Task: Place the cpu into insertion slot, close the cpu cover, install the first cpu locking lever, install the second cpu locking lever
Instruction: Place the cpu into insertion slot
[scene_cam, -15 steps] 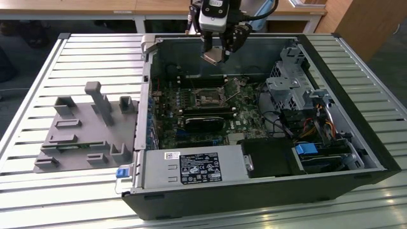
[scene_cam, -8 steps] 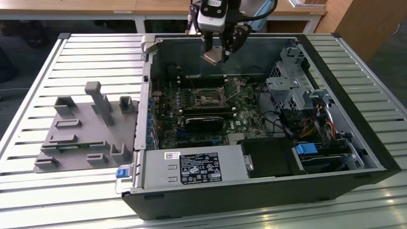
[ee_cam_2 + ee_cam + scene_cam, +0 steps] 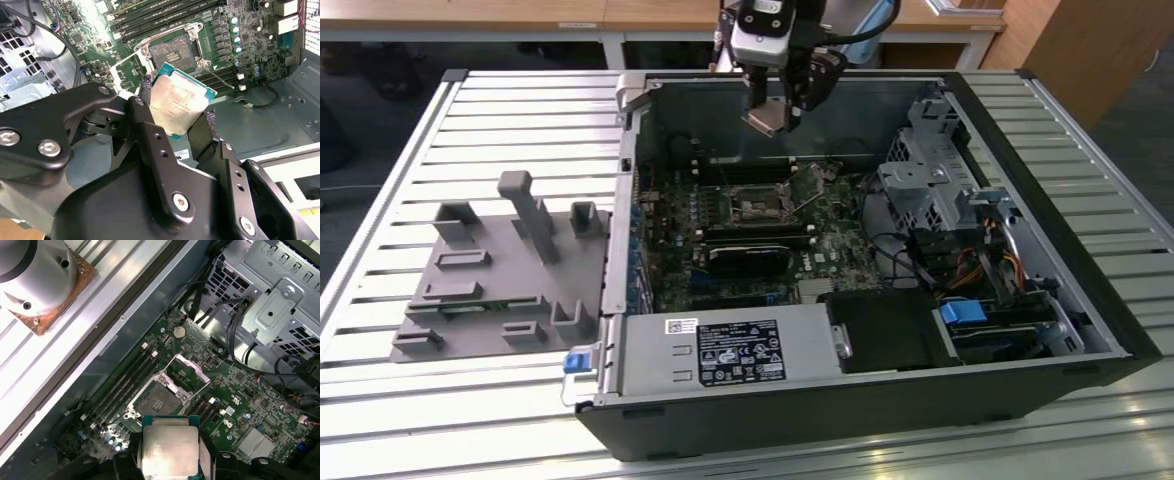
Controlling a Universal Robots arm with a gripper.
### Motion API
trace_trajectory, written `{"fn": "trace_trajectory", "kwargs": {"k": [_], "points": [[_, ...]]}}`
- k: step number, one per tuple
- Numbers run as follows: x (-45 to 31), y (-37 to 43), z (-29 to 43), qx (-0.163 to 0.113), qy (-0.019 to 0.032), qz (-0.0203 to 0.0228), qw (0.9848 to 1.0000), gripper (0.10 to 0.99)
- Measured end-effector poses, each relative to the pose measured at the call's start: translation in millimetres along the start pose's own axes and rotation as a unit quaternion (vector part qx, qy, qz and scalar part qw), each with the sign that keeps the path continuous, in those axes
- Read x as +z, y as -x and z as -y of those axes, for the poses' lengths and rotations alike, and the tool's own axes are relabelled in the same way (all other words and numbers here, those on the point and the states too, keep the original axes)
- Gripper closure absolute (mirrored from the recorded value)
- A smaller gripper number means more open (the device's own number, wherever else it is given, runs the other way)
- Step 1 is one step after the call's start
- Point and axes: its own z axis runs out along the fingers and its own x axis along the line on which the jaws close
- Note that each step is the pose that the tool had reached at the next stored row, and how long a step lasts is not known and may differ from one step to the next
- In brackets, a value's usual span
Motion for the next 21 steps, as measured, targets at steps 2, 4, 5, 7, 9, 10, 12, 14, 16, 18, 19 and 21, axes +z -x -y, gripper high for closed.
{"fn": "trace_trajectory", "kwargs": {"k": [2, 4, 5, 7, 9, 10, 12, 14, 16, 18, 19, 21], "points": [[0.1, -0.1, -0.1, 0.004, 0.0001, 0.0003, 1.0000, 0.545], [0.2, -0.2, -0.1, 0.007, 0.0002, 0.0006, 1.0000, 0.545], [0.2, -0.3, -0.2, 0.009, 0.0002, 0.0008, 1.0000, 0.545], [0.3, -0.4, -0.3, 0.013, 0.0002, 0.0011, 0.9999, 0.545], [0.4, -0.5, -0.4, 0.016, 0.0003, 0.0014, 0.9999, 0.545], [0.5, -0.5, -0.4, 0.018, 0.0003, 0.0016, 0.9998, 0.545], [0.6, -0.6, -0.5, 0.022, 0.0004, 0.0019, 0.9998, 0.545], [0.6, -0.7, -0.5, 0.026, 0.0005, 0.0022, 0.9997, 0.545], [0.8, -0.8, -0.6, 0.029, 0.0006, 0.0025, 0.9996, 0.545], [0.9, -0.9, -0.7, 0.033, 0.0006, 0.0028, 0.9994, 0.545], [0.9, -1.0, -0.8, 0.035, 0.0006, 0.0030, 0.9994, 0.545], [1.0, -1.2, -0.9, 0.039, 0.0007, 0.0033, 0.9992, 0.545]]}}
